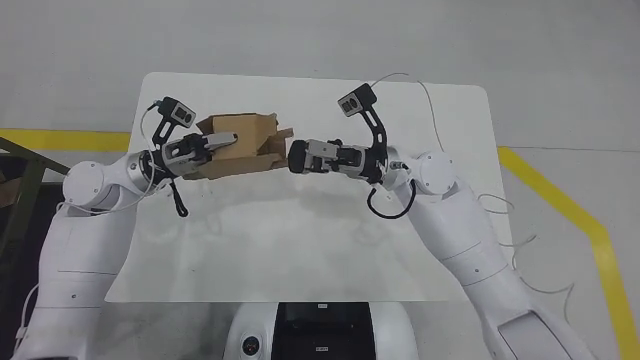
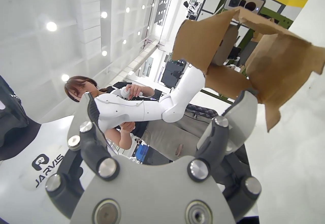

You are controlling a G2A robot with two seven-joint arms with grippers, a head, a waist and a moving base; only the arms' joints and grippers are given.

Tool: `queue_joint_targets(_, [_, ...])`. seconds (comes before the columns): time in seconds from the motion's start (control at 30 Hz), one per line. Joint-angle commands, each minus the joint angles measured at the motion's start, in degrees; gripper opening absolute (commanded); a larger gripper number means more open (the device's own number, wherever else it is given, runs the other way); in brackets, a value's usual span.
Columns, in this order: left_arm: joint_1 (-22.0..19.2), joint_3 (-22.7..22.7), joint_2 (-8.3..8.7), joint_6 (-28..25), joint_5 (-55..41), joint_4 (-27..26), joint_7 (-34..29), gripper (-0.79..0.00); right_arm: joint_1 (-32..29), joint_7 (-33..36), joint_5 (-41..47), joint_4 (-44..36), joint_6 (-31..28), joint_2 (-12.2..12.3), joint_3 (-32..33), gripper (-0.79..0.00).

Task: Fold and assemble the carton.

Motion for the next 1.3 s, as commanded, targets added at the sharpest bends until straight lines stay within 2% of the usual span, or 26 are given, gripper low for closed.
queue_joint_targets(0.0, [0.1,0.1,0.05,0.5,0.3,0.0,-0.5,-0.785,0.7,-0.1,0.1,0.9,-1.3,-0.2,-0.4,0.000])
queue_joint_targets(0.17, [0.2,0.3,0.12,0.7,0.7,-0.1,-0.9,-0.785,2.9,0.5,1.3,4.1,-4.3,-0.9,-2.3,0.000])
queue_joint_targets(0.53, [-0.5,0.1,0.01,-2.0,0.8,-0.5,1.1,-0.785,3.8,5.6,6.1,3.4,-4.0,-2.3,-7.2,0.000])
queue_joint_targets(0.73, [-0.4,0.3,-0.04,-2.5,0.5,-0.6,1.4,-0.785,3.7,4.2,5.7,2.4,-3.9,-2.7,-8.2,0.000])
queue_joint_targets(1.0, [-0.5,0.0,-0.09,-2.3,-1.2,-0.7,1.4,-0.785,5.0,2.3,5.9,4.9,-4.9,-3.7,-9.9,0.000])
queue_joint_targets(1.13, [-0.5,-0.4,-0.05,-1.2,-2.3,-0.2,1.2,-0.785,5.5,2.1,6.4,5.3,-5.4,-4.1,-10.2,0.000])
queue_joint_targets(1.27, [-0.8,-0.8,0.10,1.8,-3.7,0.9,-0.4,-0.785,5.3,2.0,6.1,6.5,-6.0,-3.5,-7.5,0.000])
